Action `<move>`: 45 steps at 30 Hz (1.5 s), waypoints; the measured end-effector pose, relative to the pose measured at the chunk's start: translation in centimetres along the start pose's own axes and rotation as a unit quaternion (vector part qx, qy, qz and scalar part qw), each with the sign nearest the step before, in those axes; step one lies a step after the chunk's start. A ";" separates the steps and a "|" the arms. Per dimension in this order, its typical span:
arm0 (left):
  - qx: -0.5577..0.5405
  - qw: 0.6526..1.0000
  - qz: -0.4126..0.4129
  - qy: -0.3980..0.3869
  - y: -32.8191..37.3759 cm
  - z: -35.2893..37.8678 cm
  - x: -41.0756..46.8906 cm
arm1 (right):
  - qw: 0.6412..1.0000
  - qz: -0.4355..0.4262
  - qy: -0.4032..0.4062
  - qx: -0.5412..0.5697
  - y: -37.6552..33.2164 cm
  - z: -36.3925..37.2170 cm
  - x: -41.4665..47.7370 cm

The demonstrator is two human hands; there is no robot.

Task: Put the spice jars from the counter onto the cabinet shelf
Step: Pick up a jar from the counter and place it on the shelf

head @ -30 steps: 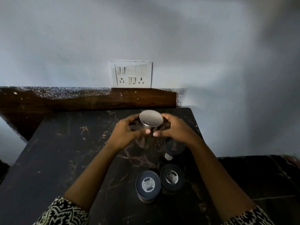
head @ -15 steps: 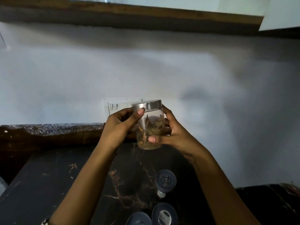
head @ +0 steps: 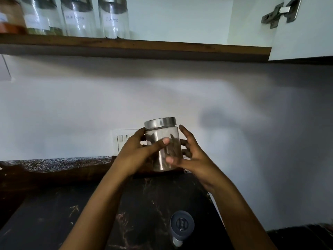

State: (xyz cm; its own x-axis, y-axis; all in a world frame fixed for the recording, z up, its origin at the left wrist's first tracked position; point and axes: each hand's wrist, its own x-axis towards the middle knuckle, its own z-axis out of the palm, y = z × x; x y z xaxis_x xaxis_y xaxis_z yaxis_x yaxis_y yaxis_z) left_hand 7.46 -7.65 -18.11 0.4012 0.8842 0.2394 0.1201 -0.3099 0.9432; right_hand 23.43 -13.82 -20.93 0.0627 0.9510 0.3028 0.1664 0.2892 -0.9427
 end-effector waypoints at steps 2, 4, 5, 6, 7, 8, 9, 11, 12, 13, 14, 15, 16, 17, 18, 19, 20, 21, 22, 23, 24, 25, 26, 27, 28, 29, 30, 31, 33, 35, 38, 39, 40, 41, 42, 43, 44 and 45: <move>-0.098 0.995 -0.019 -0.028 0.1 0.0 -0.1 | 0.999 0.016 -0.038 0.019 -0.1 -0.6 0.1; -0.135 0.990 -0.015 -0.035 0.1 0.5 -0.2 | 1.000 0.010 -0.011 0.021 0.0 -0.4 0.2; -0.130 0.991 -0.011 -0.032 0.1 0.9 -0.3 | 1.000 0.007 0.014 0.019 0.1 -0.2 0.3; -0.111 0.993 -0.005 -0.027 0.1 1.3 -0.2 | 0.999 0.001 0.040 0.012 0.2 0.1 0.3; -0.084 0.996 0.003 -0.022 0.1 1.6 -0.2 | 0.998 -0.010 0.062 0.001 0.2 0.3 0.3; -0.065 0.998 0.010 -0.018 0.2 1.8 -0.2 | 0.997 -0.022 0.077 -0.016 0.1 0.6 0.2; -0.063 0.998 0.012 -0.020 0.2 1.9 -0.1 | 0.995 -0.034 0.088 -0.035 -0.1 0.8 0.1; -0.114 0.993 0.003 -0.040 0.4 1.7 -0.1 | 0.993 -0.042 0.096 -0.061 -0.4 0.7 -0.1; -0.147 0.988 -0.005 -0.056 0.5 1.5 0.0 | 0.994 -0.039 0.088 -0.055 -0.6 0.3 -0.2; -0.175 0.982 -0.015 -0.072 0.5 1.3 0.0 | 0.996 -0.030 0.073 -0.035 -0.9 0.1 -0.3; -0.203 0.975 -0.022 -0.089 0.6 1.1 0.1 | 0.999 -0.016 0.051 -0.008 -1.1 -0.3 -0.3; -0.230 0.967 -0.028 -0.104 0.5 1.0 0.2 | 0.999 0.002 0.027 0.020 -1.2 -0.7 -0.4; -0.252 0.960 -0.030 -0.115 0.5 1.0 0.2 | 0.999 0.015 0.008 0.047 -1.2 -1.0 -0.4; -0.267 0.956 -0.030 -0.122 0.4 1.1 0.2 | 0.998 0.019 0.001 0.065 -1.3 -1.0 -0.6; -0.276 0.952 -0.030 -0.126 0.4 1.3 0.2 | 0.997 0.016 0.009 0.069 -1.4 -1.0 -0.7; -0.274 0.953 -0.027 -0.128 0.3 1.5 0.1 | 0.998 0.010 0.028 0.061 -1.4 -0.9 -0.7; -0.261 0.957 -0.022 -0.128 0.3 1.8 0.0 | 0.998 0.002 0.054 0.045 -1.4 -0.7 -0.8; -0.238 0.963 -0.014 -0.125 0.3 2.0 -0.2 | 0.997 -0.006 0.079 0.025 -1.5 -0.6 -0.9; -0.220 0.968 -0.007 -0.123 0.3 2.2 -0.2 | 0.995 -0.014 0.096 0.008 -1.6 -0.4 -1.0; -0.214 0.969 -0.003 -0.126 0.3 2.3 -0.3 | 0.994 -0.023 0.106 -0.008 -1.8 -0.2 -1.2; -0.216 0.968 -0.001 -0.129 0.3 2.3 -0.2 | 0.993 -0.028 0.109 -0.026 -1.9 -0.2 -1.3; -0.226 0.965 -0.002 -0.133 0.4 2.2 -0.1 | 0.993 -0.032 0.107 -0.041 -2.1 -0.2 -1.4; -0.241 0.961 -0.005 -0.136 0.5 2.1 0.0 | 0.993 -0.036 0.100 -0.048 -2.3 -0.3 -1.4; -0.259 0.956 -0.007 -0.139 0.5 2.0 0.1 | 0.994 -0.039 0.089 -0.047 -2.6 -0.4 -1.5; -0.275 0.951 -0.004 -0.143 0.6 1.8 0.3 | 0.995 -0.037 0.078 -0.040 -2.7 -0.6 -1.5; -0.288 0.946 0.001 -0.146 0.5 1.6 0.4 | 0.997 -0.033 0.068 -0.031 -2.9 -0.9 -1.5; -0.296 0.944 0.000 -0.147 0.4 1.5 0.6 | 0.998 -0.027 0.058 -0.017 -3.1 -1.2 -1.4; -0.303 0.941 -0.004 -0.149 0.4 1.4 0.8 | 0.999 -0.024 0.046 0.001 -3.2 -1.4 -1.5; -0.321 0.934 -0.011 -0.156 0.2 1.4 0.9 | 0.999 -0.017 0.031 0.039 -3.4 -1.6 -1.5; -0.332 0.930 -0.014 -0.158 0.1 1.6 0.7 | 0.998 -0.019 0.040 0.052 -3.5 -1.6 -1.5; -0.313 0.942 -0.011 -0.123 0.3 2.0 0.0 | 0.994 -0.032 0.087 0.051 -3.3 -1.2 -1.5; -0.292 0.950 -0.006 -0.115 0.4 2.2 -0.3 | 0.993 -0.036 0.101 0.043 -3.3 -1.0 -1.5; -0.264 0.958 0.003 -0.108 0.5 2.3 -0.5 | 0.992 -0.040 0.111 0.032 -3.2 -0.8 -1.5; -0.238 0.966 0.013 -0.101 0.6 2.4 -0.7 | 0.992 -0.045 0.117 0.023 -3.2 -0.6 -1.4; -0.220 0.971 0.020 -0.094 0.7 2.4 -0.8 | 0.992 -0.048 0.120 0.012 -3.2 -0.5 -1.4; -0.209 0.974 0.024 -0.087 0.7 2.3 -0.8 | 0.992 -0.048 0.119 -0.001 -3.4 -0.4 -1.5; -0.200 0.976 0.026 -0.081 0.7 2.2 -0.8 | 0.992 -0.048 0.115 -0.015 -3.6 -0.5 -1.5; -0.194 0.978 0.029 -0.076 0.8 2.0 -0.8 | 0.993 -0.050 0.107 -0.025 -3.9 -0.5 -1.6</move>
State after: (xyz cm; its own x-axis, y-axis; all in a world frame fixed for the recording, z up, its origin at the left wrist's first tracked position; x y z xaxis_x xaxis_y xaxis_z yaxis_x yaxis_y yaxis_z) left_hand 9.02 -9.26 -17.99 0.5314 0.7977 0.2851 -0.2475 -0.1756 0.9528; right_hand 23.16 -16.52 -17.65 0.2496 0.8715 0.4221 0.2306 0.3699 -0.9000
